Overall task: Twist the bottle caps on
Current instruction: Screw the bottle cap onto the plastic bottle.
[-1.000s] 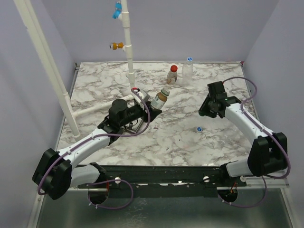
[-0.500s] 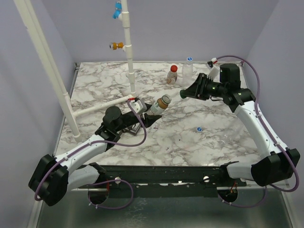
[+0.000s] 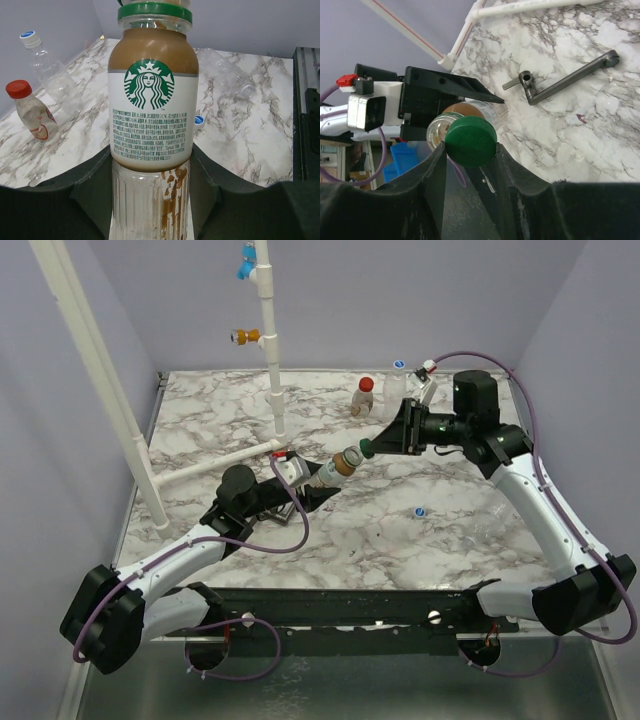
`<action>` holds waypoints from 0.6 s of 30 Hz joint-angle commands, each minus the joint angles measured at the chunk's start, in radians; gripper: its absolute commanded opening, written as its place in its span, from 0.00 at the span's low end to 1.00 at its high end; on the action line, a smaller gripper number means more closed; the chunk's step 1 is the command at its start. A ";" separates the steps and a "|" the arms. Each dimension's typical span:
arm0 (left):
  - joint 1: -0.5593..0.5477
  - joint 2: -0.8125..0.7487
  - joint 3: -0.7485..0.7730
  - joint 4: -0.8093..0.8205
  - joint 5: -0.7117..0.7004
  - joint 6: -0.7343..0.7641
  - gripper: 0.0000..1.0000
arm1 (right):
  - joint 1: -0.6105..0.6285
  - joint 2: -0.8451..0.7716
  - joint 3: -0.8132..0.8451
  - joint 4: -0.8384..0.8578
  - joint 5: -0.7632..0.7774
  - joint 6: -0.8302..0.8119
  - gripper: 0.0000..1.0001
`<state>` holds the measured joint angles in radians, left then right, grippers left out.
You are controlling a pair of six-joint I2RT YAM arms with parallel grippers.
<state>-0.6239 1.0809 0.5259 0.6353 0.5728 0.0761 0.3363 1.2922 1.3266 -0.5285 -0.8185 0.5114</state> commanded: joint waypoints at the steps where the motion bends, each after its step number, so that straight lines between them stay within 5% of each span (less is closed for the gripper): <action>1: -0.005 0.004 -0.001 0.035 0.061 0.025 0.31 | 0.026 0.003 0.044 -0.029 -0.023 -0.030 0.17; 18: -0.009 0.011 0.000 0.029 0.070 0.020 0.29 | 0.111 0.023 0.078 -0.124 0.004 -0.095 0.17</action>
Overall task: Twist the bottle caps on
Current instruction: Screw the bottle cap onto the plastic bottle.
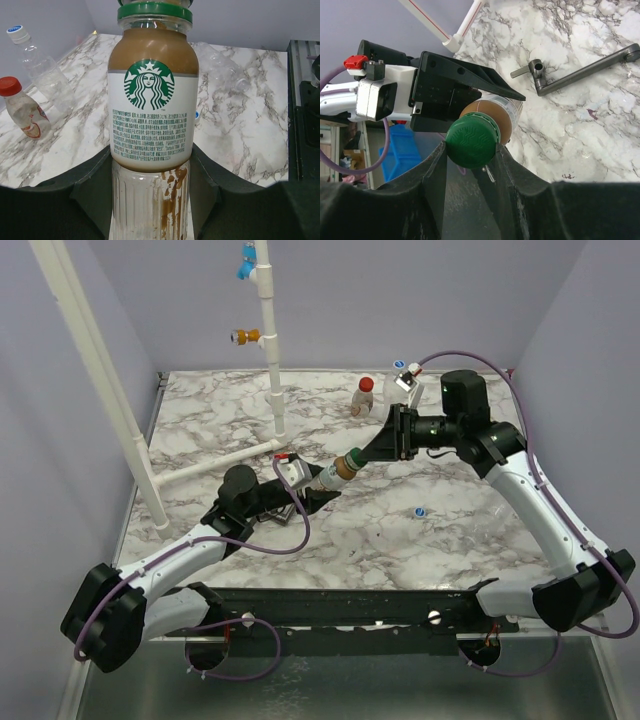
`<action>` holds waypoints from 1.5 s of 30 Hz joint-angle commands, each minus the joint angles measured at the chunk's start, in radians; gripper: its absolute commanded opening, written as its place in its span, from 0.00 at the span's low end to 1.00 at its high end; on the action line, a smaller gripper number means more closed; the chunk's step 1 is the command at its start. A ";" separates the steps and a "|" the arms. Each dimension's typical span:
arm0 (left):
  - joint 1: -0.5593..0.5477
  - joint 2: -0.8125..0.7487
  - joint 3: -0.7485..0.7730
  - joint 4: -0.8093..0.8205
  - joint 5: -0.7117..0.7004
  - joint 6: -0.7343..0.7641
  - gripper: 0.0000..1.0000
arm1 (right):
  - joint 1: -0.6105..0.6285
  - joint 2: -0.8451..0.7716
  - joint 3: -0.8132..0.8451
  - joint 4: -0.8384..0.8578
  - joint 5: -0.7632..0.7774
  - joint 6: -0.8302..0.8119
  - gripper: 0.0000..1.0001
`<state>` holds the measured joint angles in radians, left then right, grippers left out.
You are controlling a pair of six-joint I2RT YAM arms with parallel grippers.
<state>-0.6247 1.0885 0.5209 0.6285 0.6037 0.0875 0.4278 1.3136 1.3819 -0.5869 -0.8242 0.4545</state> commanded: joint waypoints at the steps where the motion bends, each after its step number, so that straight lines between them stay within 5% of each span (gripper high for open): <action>1: -0.008 0.006 0.007 0.035 0.038 0.007 0.29 | 0.023 0.000 0.023 -0.070 0.020 -0.042 0.17; 19: -0.035 0.032 0.056 0.004 -0.028 -0.033 0.19 | 0.081 0.017 0.045 -0.136 0.192 -0.073 0.17; 30: -0.074 0.043 -0.010 0.196 -0.195 -0.137 0.18 | 0.080 0.017 0.112 -0.102 0.294 -0.003 0.17; 45: -0.077 0.067 -0.018 0.221 -0.190 -0.151 0.18 | 0.081 -0.004 0.182 -0.121 0.414 -0.007 0.18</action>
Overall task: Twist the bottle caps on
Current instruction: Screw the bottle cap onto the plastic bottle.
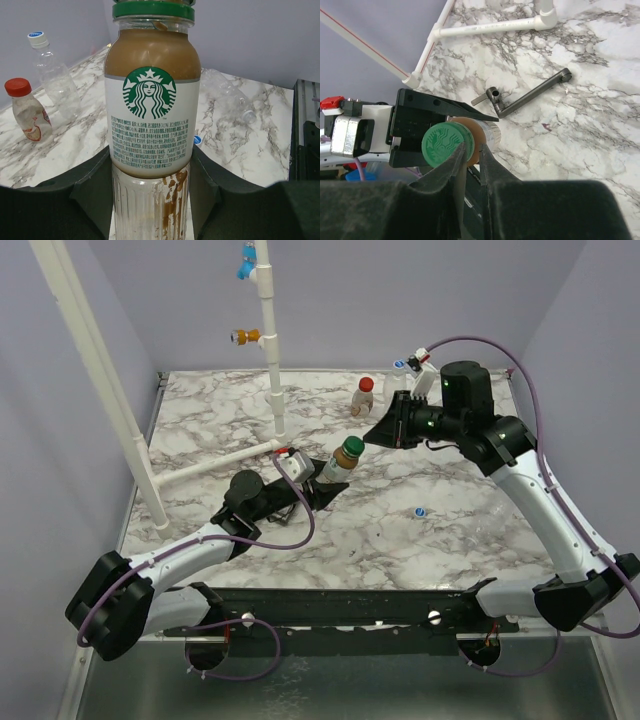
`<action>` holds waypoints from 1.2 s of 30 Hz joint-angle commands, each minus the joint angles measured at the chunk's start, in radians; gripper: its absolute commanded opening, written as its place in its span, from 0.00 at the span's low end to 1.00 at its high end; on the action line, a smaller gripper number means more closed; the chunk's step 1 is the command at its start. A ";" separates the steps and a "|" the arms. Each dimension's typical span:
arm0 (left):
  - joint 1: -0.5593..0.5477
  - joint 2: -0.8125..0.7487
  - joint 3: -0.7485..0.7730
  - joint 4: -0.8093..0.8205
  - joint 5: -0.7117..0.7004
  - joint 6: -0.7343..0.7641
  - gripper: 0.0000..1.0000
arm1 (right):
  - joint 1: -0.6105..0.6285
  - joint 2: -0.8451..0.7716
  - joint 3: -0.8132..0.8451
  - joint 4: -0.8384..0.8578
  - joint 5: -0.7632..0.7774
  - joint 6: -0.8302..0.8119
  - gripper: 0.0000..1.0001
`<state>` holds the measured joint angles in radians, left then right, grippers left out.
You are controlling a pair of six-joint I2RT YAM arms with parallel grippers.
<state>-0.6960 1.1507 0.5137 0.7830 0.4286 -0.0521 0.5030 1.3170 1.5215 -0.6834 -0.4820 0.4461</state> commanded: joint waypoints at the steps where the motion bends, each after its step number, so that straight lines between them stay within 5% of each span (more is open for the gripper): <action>1: -0.006 0.004 -0.012 0.067 -0.014 -0.012 0.18 | 0.006 -0.011 0.051 -0.027 0.089 -0.001 0.20; 3: -0.006 0.003 -0.016 0.067 -0.006 -0.018 0.18 | 0.006 -0.024 0.061 -0.018 0.121 -0.006 0.28; 7: -0.006 0.001 -0.020 0.067 0.035 -0.042 0.18 | 0.006 -0.056 0.039 0.057 0.104 -0.028 0.71; 9: -0.007 -0.002 -0.022 0.066 0.054 -0.056 0.18 | 0.006 -0.068 0.018 0.093 0.073 -0.050 0.80; 17: -0.005 -0.013 -0.016 0.059 0.166 -0.136 0.19 | 0.024 -0.096 -0.094 0.232 -0.118 -0.160 0.81; 36: 0.000 -0.025 -0.005 0.057 0.244 -0.212 0.19 | 0.085 -0.109 -0.180 0.245 -0.143 -0.215 0.77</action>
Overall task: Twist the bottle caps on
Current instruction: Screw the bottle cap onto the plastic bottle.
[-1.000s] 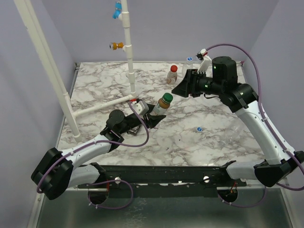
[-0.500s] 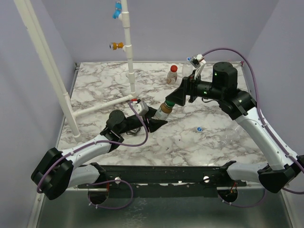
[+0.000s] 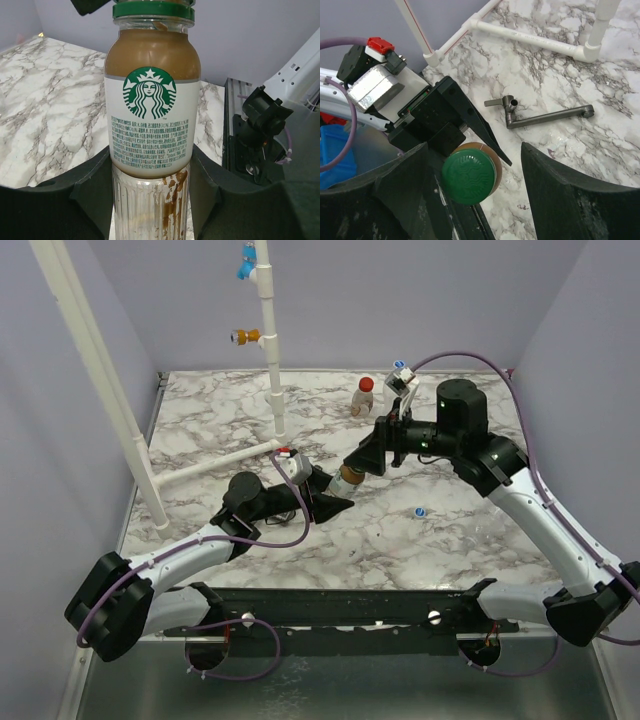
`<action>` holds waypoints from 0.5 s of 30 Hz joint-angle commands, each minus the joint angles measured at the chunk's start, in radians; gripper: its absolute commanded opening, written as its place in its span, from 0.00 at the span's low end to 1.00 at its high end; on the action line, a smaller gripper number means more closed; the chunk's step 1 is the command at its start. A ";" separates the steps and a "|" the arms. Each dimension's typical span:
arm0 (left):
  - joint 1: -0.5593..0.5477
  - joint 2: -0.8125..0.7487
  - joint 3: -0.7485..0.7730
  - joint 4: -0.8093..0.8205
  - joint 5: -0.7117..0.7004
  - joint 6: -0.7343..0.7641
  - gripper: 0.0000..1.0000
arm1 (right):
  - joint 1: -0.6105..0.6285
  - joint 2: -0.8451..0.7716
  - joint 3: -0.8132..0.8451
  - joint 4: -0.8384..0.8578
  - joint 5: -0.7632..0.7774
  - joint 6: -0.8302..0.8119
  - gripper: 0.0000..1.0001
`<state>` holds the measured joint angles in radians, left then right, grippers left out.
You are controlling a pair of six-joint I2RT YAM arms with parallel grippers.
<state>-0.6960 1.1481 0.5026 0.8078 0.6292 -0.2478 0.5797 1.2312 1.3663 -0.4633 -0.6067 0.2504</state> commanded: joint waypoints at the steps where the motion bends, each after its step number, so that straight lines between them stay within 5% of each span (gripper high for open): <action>1: 0.000 -0.023 0.007 0.032 0.043 -0.018 0.19 | 0.008 -0.026 -0.028 0.026 -0.021 -0.018 0.76; 15: 0.003 -0.006 0.009 0.029 0.009 -0.033 0.18 | 0.008 -0.034 -0.044 0.036 -0.021 0.007 0.46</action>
<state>-0.6956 1.1454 0.5026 0.8074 0.6395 -0.2695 0.5816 1.2076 1.3281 -0.4465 -0.6163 0.2543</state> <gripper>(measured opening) 0.526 0.508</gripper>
